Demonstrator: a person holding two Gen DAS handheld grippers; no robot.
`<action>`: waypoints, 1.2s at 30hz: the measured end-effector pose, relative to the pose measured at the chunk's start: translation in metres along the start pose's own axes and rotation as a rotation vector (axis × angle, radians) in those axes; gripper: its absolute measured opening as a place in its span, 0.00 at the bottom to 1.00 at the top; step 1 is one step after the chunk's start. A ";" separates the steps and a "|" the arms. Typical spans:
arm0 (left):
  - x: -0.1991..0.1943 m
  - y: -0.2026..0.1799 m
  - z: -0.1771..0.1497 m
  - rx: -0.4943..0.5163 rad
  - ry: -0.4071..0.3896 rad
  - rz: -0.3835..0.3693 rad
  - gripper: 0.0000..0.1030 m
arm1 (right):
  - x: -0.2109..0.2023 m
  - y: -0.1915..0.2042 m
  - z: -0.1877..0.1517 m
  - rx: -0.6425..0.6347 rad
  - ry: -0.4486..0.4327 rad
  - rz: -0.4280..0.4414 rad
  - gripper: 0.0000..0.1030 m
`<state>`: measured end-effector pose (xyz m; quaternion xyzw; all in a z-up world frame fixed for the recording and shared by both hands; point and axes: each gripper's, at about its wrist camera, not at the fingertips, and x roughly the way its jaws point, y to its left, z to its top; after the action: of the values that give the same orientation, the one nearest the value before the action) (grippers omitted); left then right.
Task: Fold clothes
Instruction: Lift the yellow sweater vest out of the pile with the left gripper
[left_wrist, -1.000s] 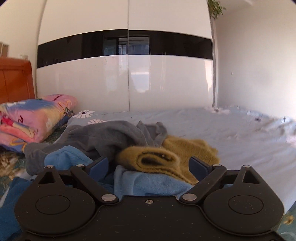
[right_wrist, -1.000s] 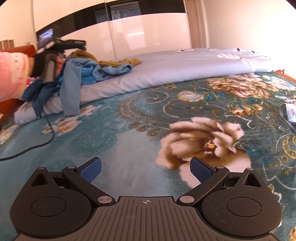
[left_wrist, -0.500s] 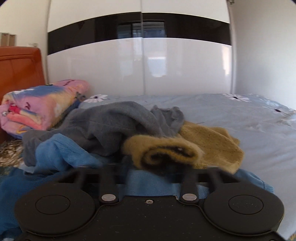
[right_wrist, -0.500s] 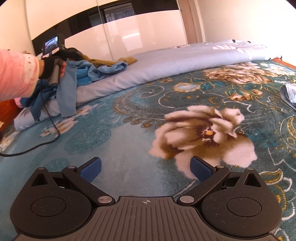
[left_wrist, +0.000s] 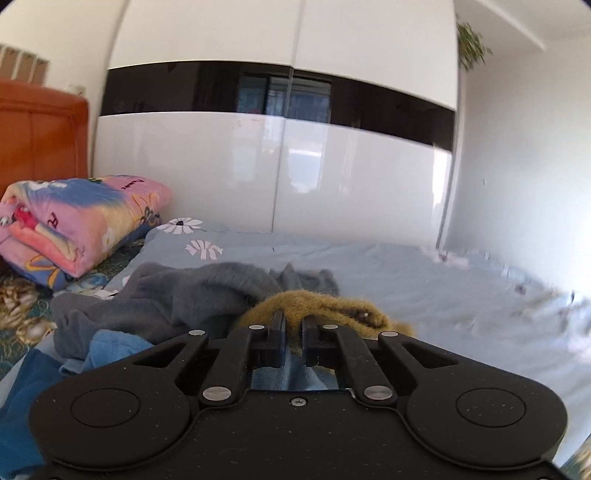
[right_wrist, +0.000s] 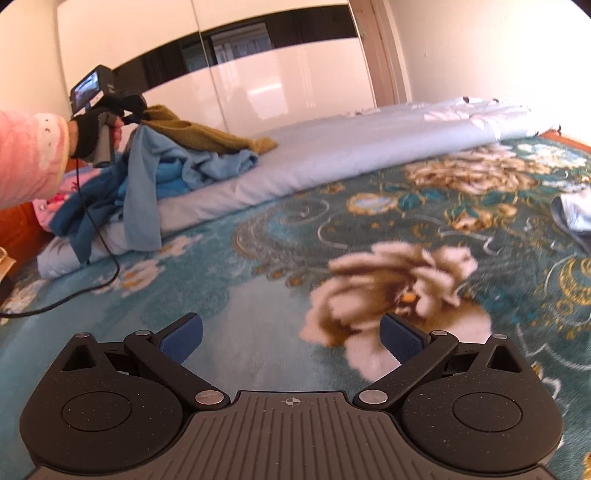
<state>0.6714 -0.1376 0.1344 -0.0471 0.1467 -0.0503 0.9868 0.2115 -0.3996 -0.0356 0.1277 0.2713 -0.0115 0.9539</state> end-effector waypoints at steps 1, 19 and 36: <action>-0.006 -0.002 0.005 0.017 -0.003 -0.002 0.04 | -0.004 0.001 0.002 -0.005 -0.007 0.003 1.00; -0.122 -0.003 0.029 0.111 -0.083 -0.177 0.00 | -0.044 0.019 0.017 -0.057 -0.073 0.061 1.00; -0.061 -0.051 -0.090 0.412 0.088 -0.045 0.72 | -0.030 0.012 0.007 -0.038 -0.035 0.058 1.00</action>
<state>0.5825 -0.1888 0.0715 0.1546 0.1751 -0.1031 0.9669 0.1907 -0.3911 -0.0118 0.1171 0.2508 0.0189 0.9607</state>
